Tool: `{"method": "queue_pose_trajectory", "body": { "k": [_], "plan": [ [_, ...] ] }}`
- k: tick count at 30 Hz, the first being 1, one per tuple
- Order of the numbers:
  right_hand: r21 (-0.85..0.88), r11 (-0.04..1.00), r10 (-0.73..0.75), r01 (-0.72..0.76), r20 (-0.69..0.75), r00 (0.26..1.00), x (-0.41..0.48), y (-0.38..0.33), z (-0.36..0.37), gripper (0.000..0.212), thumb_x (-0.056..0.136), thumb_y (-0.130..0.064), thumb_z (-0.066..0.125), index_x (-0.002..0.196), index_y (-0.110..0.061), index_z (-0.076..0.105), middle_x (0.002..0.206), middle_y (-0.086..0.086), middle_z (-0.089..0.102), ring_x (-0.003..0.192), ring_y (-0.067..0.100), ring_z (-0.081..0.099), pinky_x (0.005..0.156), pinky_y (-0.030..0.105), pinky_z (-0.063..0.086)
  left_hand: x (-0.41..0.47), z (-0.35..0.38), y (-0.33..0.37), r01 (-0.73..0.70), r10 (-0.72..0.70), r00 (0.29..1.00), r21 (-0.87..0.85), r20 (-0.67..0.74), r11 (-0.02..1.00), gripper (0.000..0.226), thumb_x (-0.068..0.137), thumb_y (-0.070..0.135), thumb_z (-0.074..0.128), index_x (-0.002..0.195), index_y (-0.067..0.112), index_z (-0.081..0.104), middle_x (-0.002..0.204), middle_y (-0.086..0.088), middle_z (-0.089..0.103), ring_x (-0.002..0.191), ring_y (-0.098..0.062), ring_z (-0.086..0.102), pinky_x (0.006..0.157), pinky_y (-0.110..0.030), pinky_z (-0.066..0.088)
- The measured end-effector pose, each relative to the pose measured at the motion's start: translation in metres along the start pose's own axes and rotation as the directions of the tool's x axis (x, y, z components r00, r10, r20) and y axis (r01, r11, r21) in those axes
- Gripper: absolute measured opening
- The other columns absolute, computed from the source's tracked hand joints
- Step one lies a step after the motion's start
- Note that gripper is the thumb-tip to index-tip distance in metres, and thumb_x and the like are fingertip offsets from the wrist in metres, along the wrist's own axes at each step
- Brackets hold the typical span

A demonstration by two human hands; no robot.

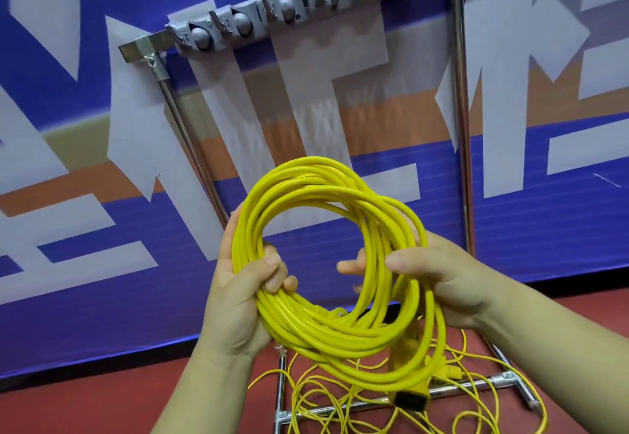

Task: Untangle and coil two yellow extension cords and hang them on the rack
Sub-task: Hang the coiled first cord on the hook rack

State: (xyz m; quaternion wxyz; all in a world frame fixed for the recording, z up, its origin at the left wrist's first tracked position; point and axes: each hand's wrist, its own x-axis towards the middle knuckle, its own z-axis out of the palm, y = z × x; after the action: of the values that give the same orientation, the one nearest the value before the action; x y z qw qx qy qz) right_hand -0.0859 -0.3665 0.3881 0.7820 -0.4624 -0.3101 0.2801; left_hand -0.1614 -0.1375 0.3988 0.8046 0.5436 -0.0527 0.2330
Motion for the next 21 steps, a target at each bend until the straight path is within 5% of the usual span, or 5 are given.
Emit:
{"method": "queue_pose_trajectory", "body": {
  "k": [3,6,12,21],
  "plan": [
    [0.022,0.999,-0.036,0.037,-0.059,0.998,0.004,-0.003,0.004,0.098,0.067,0.0,0.078,0.148,-0.037,0.036,0.092,0.024,0.066,0.099,0.047,0.069,0.089,0.067,0.051,0.002,0.0,-0.005,-0.03,0.03,0.999,-0.012,0.027,0.999,0.075,0.084,-0.008,0.053,0.149,0.026,0.04,0.072,-0.003,0.045,0.049,-0.009,0.043,0.057,-0.031,0.05],
    [-0.102,0.99,-0.109,0.096,-0.133,0.985,0.003,-0.009,0.008,0.102,0.08,0.007,0.072,0.147,-0.057,0.028,0.085,0.027,0.064,0.079,0.043,0.068,0.088,0.07,0.051,0.002,0.007,-0.005,-0.037,0.037,0.999,0.0,-0.006,0.999,0.074,0.083,-0.006,0.053,0.148,0.03,0.043,0.07,-0.004,0.047,0.05,-0.011,0.044,0.058,-0.033,0.052],
    [-0.322,0.938,-0.213,0.13,-0.24,0.947,-0.002,-0.02,0.012,0.096,0.092,-0.001,0.065,0.15,-0.059,0.014,0.077,0.023,0.067,0.07,0.033,0.068,0.081,0.061,0.055,0.001,0.017,-0.007,-0.015,0.018,0.999,0.065,-0.047,0.998,0.072,0.081,-0.001,0.059,0.144,0.032,0.049,0.074,-0.004,0.052,0.055,-0.015,0.05,0.063,-0.039,0.055],
    [-0.362,0.932,-0.046,0.021,-0.061,0.997,-0.014,-0.017,-0.008,0.091,0.094,0.005,0.058,0.142,-0.066,0.027,0.069,0.022,0.051,0.061,0.031,0.052,0.068,0.045,0.052,0.0,-0.002,0.003,0.036,-0.075,0.993,0.369,0.093,0.929,0.096,0.068,-0.004,0.075,0.143,0.047,0.045,0.095,-0.025,0.069,0.071,-0.036,0.067,0.072,-0.047,0.06]
  ]
}}
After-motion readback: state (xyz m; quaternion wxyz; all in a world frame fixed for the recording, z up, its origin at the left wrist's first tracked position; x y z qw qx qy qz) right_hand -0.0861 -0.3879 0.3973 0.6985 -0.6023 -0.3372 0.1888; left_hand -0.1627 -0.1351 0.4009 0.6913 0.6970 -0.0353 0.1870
